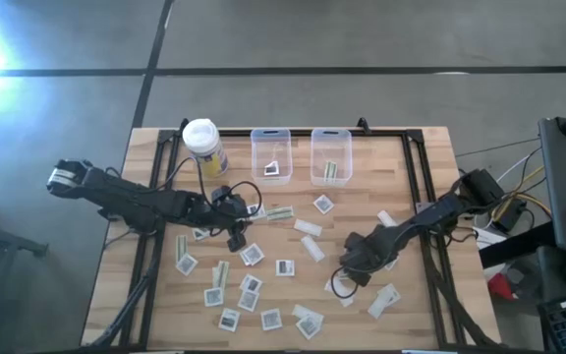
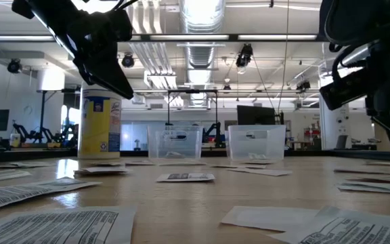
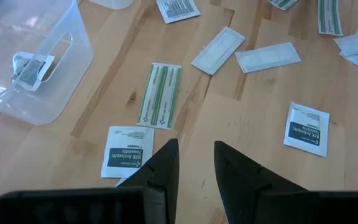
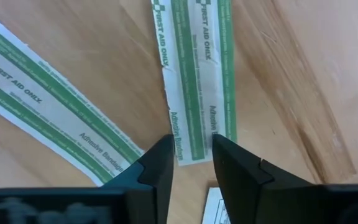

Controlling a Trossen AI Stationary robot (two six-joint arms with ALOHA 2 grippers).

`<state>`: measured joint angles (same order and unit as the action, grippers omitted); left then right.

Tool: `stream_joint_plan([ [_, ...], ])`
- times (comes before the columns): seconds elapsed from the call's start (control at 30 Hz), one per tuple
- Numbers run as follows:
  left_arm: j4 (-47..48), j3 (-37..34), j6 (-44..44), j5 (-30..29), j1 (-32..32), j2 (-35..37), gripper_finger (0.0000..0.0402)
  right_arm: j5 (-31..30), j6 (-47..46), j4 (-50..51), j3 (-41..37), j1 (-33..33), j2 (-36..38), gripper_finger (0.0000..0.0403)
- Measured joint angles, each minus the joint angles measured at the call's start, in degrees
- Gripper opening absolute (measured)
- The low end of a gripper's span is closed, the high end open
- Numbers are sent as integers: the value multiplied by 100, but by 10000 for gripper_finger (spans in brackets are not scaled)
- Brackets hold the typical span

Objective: Pick & Place First Aid Supplies
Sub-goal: Put the bandage into the right transparent bin

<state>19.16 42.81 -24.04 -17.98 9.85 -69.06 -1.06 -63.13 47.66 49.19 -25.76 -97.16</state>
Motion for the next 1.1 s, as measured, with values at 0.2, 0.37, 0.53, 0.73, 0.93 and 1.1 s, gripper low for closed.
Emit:
stream_joint_plan([
  [0.2, 3, 0, 1, 0, 0, 0, 94, 10, -17, -71, -24, 11, -9, 79],
  [0.37, 11, 0, 1, 2, 0, 0, 94, 9, -28, -71, -18, 11, 5, 58],
  [0.53, 13, 0, 1, 4, 0, 0, 94, -7, -31, -52, -9, 13, 85, 48],
  [0.73, 15, 1, 3, 7, 0, 0, 94, -31, -31, -29, -22, 13, 170, 28],
  [0.93, 19, 1, 3, 9, 0, 0, 94, -46, -4, -22, -24, 15, 216, 10],
  [1.1, 20, 0, 3, 11, 0, 0, 94, -83, 11, 23, -46, 19, 345, 8],
])
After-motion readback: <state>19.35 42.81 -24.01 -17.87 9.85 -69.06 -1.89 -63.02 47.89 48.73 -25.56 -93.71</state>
